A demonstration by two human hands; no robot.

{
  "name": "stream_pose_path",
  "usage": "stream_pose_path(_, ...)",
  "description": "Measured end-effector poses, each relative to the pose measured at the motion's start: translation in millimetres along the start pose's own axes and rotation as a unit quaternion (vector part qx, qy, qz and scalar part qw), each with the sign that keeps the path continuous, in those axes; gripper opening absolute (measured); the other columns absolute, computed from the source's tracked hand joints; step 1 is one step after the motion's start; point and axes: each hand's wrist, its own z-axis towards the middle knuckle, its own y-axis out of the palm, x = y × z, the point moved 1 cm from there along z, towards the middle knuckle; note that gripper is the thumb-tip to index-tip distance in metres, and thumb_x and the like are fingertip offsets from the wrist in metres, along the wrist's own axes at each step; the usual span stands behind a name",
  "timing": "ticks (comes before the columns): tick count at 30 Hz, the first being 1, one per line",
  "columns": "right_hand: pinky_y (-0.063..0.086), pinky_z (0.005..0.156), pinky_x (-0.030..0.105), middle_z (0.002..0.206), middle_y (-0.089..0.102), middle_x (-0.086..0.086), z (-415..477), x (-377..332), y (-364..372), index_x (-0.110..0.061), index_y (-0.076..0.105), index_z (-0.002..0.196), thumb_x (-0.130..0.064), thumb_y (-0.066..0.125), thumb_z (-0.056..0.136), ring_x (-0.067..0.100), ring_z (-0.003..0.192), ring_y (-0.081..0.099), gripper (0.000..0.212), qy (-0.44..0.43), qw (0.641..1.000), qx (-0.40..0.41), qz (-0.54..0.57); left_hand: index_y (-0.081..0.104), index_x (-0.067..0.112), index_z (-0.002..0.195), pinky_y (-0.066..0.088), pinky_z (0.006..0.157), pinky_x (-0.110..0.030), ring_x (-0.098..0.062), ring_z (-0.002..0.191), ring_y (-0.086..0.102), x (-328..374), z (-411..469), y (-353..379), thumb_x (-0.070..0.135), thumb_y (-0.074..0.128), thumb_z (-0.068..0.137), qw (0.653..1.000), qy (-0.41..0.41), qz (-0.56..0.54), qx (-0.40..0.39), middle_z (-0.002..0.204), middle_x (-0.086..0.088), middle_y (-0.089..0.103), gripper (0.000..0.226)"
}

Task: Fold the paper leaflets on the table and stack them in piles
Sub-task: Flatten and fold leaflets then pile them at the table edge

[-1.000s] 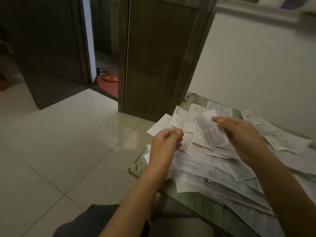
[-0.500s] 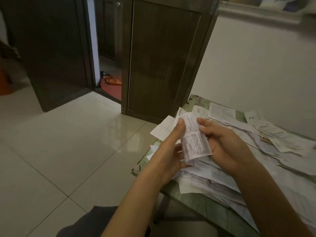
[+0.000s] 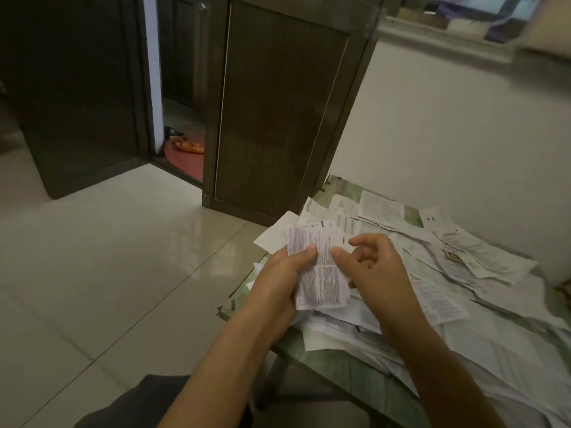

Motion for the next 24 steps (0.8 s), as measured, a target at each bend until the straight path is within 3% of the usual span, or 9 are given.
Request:
stream_pose_path(2,0.056,0.072,0.029,0.097,0.063,0.006,0.5,1.5,-1.3,-0.02,0.051,0.098,-0.027,0.06,0.089,0.018,0.086,0.066,0.015,0.042,0.998,-0.037,0.008,0.058,0.02,0.1,0.056,0.061,-0.029,-0.016,0.075,0.071,-0.2,-1.3,-0.2,0.017,0.047,0.096,1.0,-0.001,0.013,-0.001,0.081,0.0,0.074,0.013)
stream_pose_path(6,0.059,0.073,0.032,0.091,0.072,0.005,-1.1,0.7,-5.3,-0.008,0.063,0.1,-0.021,0.057,0.091,0.017,0.079,0.071,0.016,0.074,0.989,-0.097,0.077,0.059,0.02,0.101,0.057,0.06,-0.027,-0.012,0.07,0.071,1.6,-4.3,0.3,0.021,0.045,0.097,1.0,0.008,0.016,-0.014,0.076,0.003,0.074,0.015)
stream_pose_path(9,0.058,0.066,0.026,0.085,0.073,0.005,-2.5,0.7,-5.9,-0.008,0.067,0.09,-0.018,0.058,0.09,0.013,0.074,0.071,0.013,0.043,0.993,-0.068,0.088,0.06,0.02,0.1,0.056,0.061,-0.022,-0.009,0.072,0.071,0.8,-5.6,2.7,0.023,0.047,0.096,0.998,0.038,0.045,0.011,0.081,0.003,0.073,0.014)
stream_pose_path(14,0.053,0.054,0.014,0.076,0.068,-0.001,-3.4,0.1,-2.2,-0.015,0.061,0.078,-0.026,0.054,0.091,0.006,0.064,0.067,0.019,-0.061,0.998,0.019,0.008,0.062,0.027,0.084,0.048,0.053,-0.01,0.005,0.067,0.066,-4.5,-7.2,4.4,0.018,0.059,0.088,0.964,0.185,0.163,0.097,0.074,0.015,0.067,0.01)
stream_pose_path(20,0.046,0.047,0.008,0.069,0.065,-0.005,-7.2,-0.5,1.0,-0.014,0.06,0.075,-0.03,0.049,0.093,-0.002,0.058,0.064,0.027,-0.076,0.997,0.019,0.008,0.065,0.023,0.082,0.048,0.051,-0.011,0.0,0.065,0.068,-3.8,-6.9,1.1,0.021,0.06,0.088,0.961,0.19,0.168,0.108,0.065,0.017,0.069,0.008)
stream_pose_path(24,0.048,0.052,0.009,0.075,0.066,-0.007,-8.7,-3.9,-0.7,-0.02,0.06,0.077,-0.024,0.053,0.092,-0.002,0.064,0.065,0.017,-0.084,0.996,-0.016,0.031,0.066,0.022,0.082,0.05,0.052,-0.012,-0.003,0.065,0.069,-4.5,-8.8,0.4,0.023,0.058,0.088,0.965,0.178,0.155,0.113,0.066,0.014,0.07,0.01)
